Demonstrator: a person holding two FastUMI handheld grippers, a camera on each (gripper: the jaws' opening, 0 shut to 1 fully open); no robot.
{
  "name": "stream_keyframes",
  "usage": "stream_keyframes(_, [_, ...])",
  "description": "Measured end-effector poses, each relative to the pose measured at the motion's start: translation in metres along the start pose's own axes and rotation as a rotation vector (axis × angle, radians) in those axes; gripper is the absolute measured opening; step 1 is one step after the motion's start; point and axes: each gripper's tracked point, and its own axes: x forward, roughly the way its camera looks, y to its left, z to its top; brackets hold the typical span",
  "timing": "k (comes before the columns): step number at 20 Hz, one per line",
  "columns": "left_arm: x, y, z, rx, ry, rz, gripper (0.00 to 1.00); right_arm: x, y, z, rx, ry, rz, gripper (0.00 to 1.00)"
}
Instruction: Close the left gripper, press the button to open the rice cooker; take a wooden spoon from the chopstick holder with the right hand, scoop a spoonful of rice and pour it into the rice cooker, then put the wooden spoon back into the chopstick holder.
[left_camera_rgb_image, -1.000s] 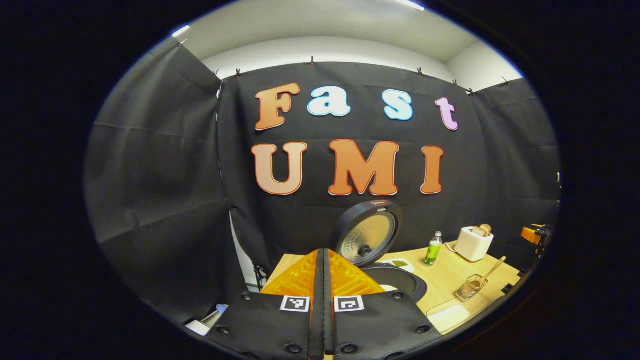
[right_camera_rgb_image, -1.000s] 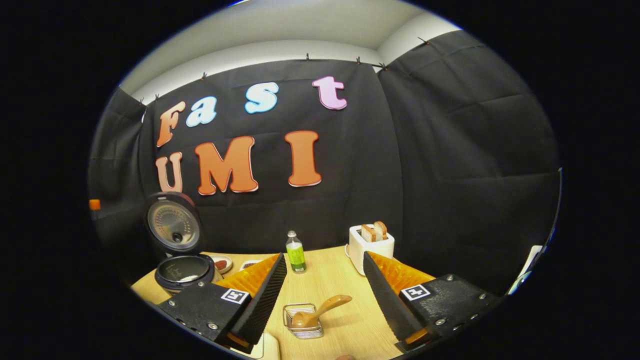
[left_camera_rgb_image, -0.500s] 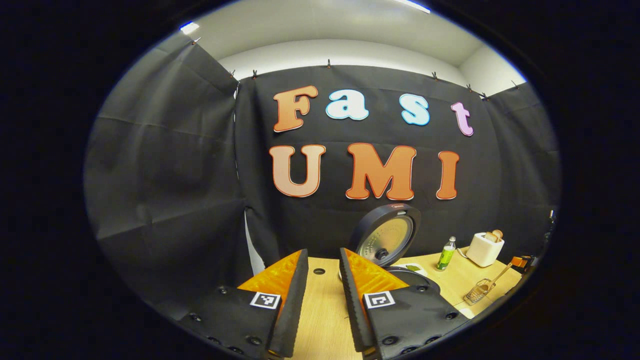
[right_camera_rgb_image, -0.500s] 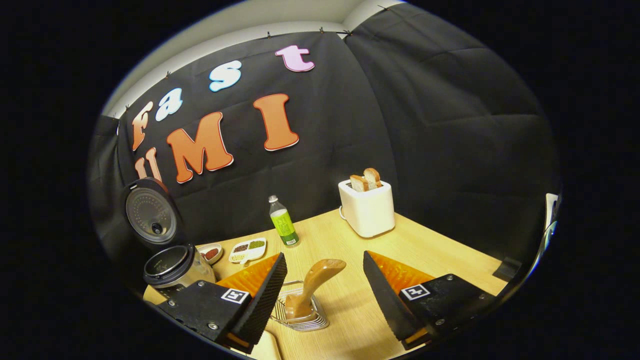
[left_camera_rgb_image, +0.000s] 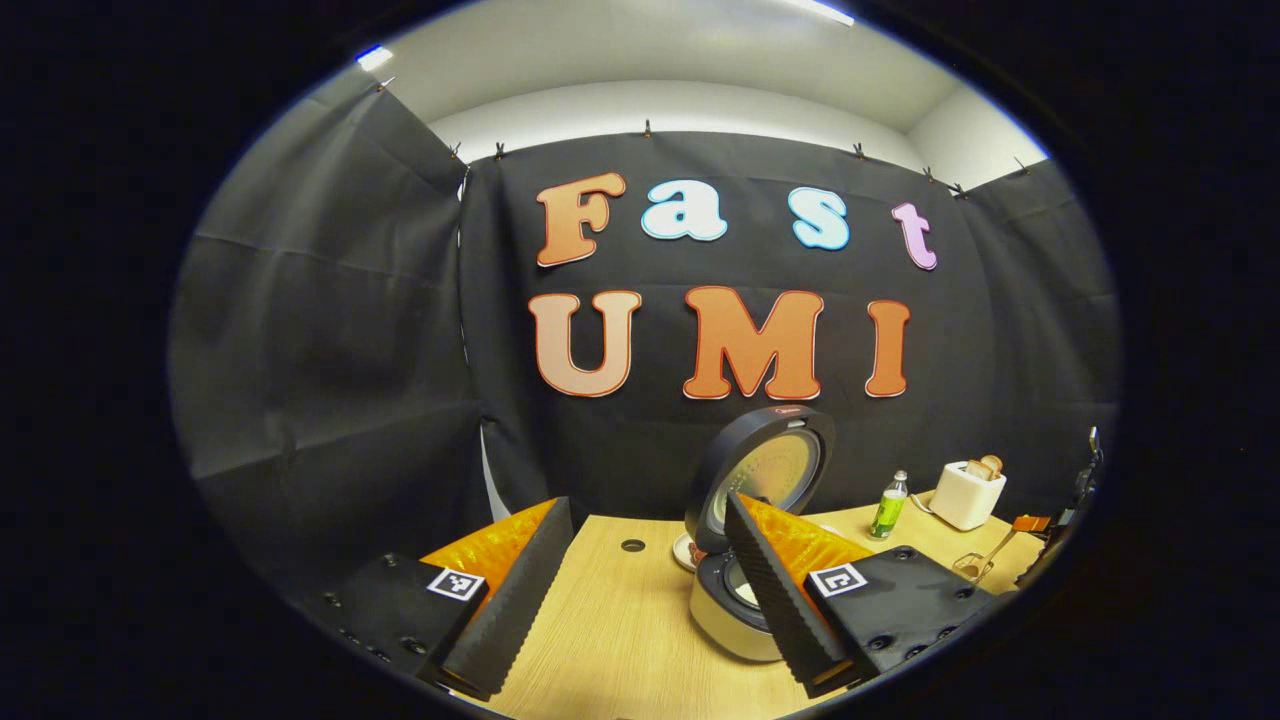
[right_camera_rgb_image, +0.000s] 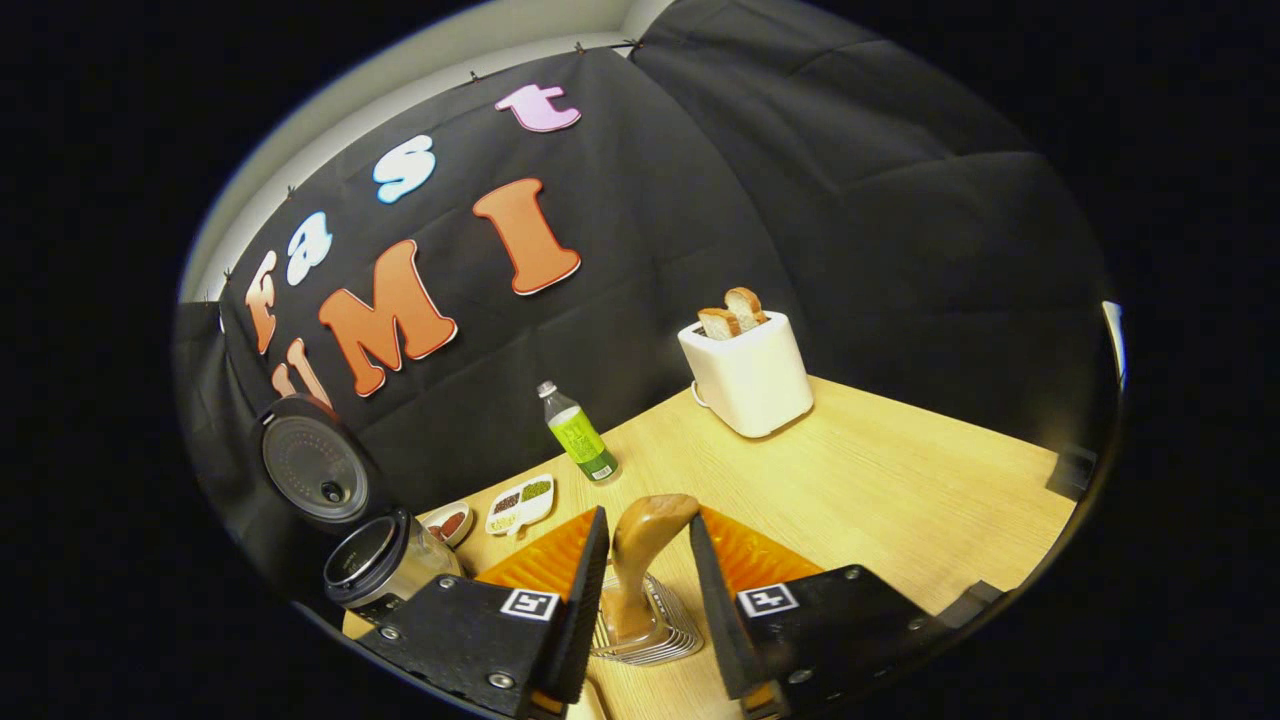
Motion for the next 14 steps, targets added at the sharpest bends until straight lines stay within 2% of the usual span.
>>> stream_keyframes(3, [0.001, -0.006, -0.004, 0.001, 0.003, -0.019, 0.97, -0.005, 0.016, -0.001, 0.103, 0.029, 0.061, 0.39])
stream_keyframes(5, [0.002, -0.006, -0.007, 0.003, 0.006, -0.024, 0.97, -0.002, 0.021, -0.002, 0.13, 0.033, 0.079, 0.29])
stream_keyframes(10, [0.001, -0.003, -0.007, 0.007, 0.003, -0.022, 0.97, -0.004, 0.035, -0.003, 0.083, 0.019, 0.09, 0.17])
stream_keyframes(14, [-0.001, 0.001, -0.008, 0.001, 0.007, -0.018, 0.97, -0.012, 0.052, 0.012, 0.013, -0.01, 0.091, 0.14])
